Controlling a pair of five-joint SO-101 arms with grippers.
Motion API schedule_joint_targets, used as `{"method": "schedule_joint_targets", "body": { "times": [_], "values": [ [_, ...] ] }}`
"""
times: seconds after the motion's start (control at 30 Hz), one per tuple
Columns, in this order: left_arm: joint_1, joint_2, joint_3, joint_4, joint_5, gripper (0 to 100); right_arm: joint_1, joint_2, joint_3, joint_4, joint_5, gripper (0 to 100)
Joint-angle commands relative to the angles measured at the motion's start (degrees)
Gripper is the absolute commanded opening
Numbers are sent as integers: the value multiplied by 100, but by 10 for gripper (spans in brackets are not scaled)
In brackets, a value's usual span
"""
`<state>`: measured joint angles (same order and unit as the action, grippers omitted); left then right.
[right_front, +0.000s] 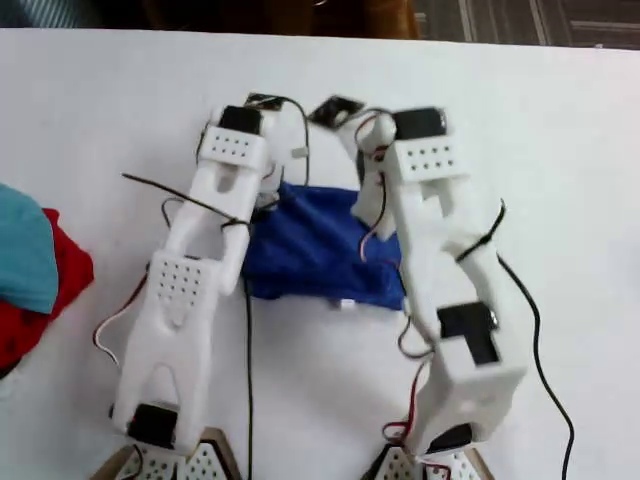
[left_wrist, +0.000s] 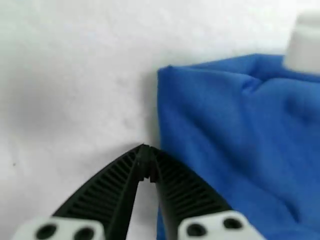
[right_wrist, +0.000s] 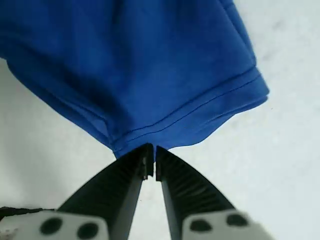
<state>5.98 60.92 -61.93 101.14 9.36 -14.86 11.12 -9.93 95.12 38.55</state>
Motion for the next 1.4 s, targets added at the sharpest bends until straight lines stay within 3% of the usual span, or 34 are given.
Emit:
{"method": "schedule_joint_targets", "body": {
  "times": [0.0, 0.23, 0.93, 1.17, 1.37],
  "values": [
    [79, -35, -312, 88, 44, 24, -338, -796, 1073, -611, 70, 18],
    [53, -9, -277, 79, 35, 24, -576, -901, 2040, -1622, 79, 18],
    [-167, -9, -268, 88, 35, 24, -576, -1270, 3182, -1578, 782, 18],
    [-211, -580, -75, 149, 35, 24, -119, -1851, 2497, -1481, 800, 18],
    [-141, -1934, 1174, 141, -9, 25, 549, -1156, 1442, -1974, 352, 18]
  ]
}}
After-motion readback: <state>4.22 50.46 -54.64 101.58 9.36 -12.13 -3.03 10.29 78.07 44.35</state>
